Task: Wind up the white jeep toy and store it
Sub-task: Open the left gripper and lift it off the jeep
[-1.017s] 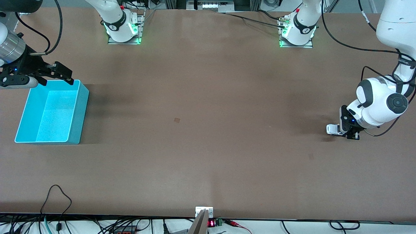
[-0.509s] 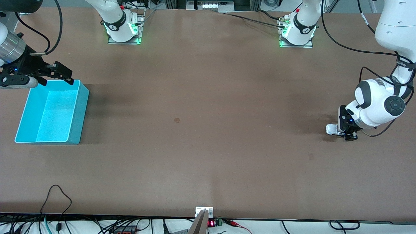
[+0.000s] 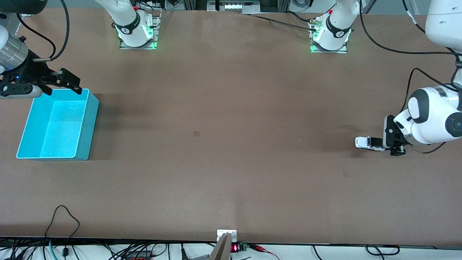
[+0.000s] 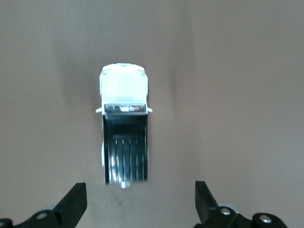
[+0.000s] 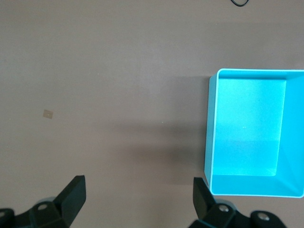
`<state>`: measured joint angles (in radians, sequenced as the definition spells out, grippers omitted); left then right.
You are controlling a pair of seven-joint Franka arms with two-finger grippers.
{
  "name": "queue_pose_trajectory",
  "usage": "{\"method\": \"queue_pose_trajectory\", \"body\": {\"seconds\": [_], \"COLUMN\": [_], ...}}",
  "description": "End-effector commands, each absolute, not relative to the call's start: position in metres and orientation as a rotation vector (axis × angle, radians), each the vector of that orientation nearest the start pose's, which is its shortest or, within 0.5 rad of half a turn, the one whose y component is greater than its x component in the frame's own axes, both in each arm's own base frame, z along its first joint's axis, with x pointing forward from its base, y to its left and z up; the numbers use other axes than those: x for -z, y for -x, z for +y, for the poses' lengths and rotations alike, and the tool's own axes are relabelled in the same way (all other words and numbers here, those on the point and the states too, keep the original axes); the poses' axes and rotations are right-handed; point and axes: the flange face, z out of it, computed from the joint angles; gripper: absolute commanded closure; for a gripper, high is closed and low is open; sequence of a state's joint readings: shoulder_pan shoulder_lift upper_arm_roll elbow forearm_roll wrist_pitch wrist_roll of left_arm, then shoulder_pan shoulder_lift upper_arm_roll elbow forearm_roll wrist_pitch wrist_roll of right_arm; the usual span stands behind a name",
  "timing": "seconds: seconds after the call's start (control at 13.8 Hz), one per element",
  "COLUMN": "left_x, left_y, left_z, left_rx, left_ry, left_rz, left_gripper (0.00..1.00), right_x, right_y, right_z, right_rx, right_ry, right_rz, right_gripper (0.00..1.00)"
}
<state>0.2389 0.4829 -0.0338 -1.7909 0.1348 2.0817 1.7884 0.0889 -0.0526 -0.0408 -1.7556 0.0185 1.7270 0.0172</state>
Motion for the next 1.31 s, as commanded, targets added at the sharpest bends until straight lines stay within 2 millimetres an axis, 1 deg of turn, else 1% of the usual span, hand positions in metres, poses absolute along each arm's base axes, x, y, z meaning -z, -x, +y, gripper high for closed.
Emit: {"method": "queue_pose_trajectory", "body": {"seconds": [0.0,0.15,0.22,0.51,0.58,0.65,0.73,0.8,0.87,0.94,1.02,1.16,1.24], "left_x": [-0.316,-0.345,-0.356,-0.412,-0.426,-0.438,-0.455,-0.471,-0.48,-0.484,-0.493,-0.516,-0.524], "left_y": [-0.636,-0.64,-0.641,-0.642,-0.642,-0.641,-0.641,-0.638,-0.637,-0.637,-0.636,-0.631,-0.624], "left_z": [0.11,0.099,0.092,0.055,0.041,0.032,0.022,0.017,0.015,0.018,0.017,0.011,0.009], "left_rx": [-0.422,-0.504,-0.547,-0.628,-0.626,-0.614,-0.567,-0.542,-0.518,-0.508,-0.465,-0.353,-0.316], "left_ry": [2.29,2.427,2.498,2.721,2.748,2.778,2.829,2.885,2.937,2.976,3.017,3.116,3.163], "left_rz": [2.304,2.168,2.085,1.705,1.63,1.552,1.449,1.338,1.202,1.07,0.94,0.672,0.535], "left_gripper": [0.0,0.0,0.0,0.0,0.0,0.0,0.0,0.0,0.0,0.0,0.0,0.0,0.0], "right_x": [-0.588,-0.588,-0.588,-0.587,-0.587,-0.587,-0.587,-0.587,-0.587,-0.587,-0.586,-0.586,-0.586], "right_y": [-0.542,-0.542,-0.542,-0.542,-0.542,-0.542,-0.542,-0.542,-0.542,-0.542,-0.543,-0.543,-0.543], "right_z": [0.026,0.026,0.026,0.026,0.026,0.026,0.026,0.026,0.026,0.026,0.026,0.026,0.026], "right_rx": [0.049,0.049,0.049,0.046,0.046,0.046,0.046,0.046,0.046,0.046,0.044,0.044,0.044], "right_ry": [3.102,3.102,3.102,3.102,3.102,3.102,3.102,3.102,3.102,3.102,3.103,3.103,3.103], "right_rz": [-0.067,-0.067,-0.067,-0.067,-0.067,-0.067,-0.067,-0.067,-0.067,-0.067,-0.067,-0.067,-0.067], "right_gripper": [0.0,0.0,0.0,0.0,0.0,0.0,0.0,0.0,0.0,0.0,0.0,0.0,0.0]}}
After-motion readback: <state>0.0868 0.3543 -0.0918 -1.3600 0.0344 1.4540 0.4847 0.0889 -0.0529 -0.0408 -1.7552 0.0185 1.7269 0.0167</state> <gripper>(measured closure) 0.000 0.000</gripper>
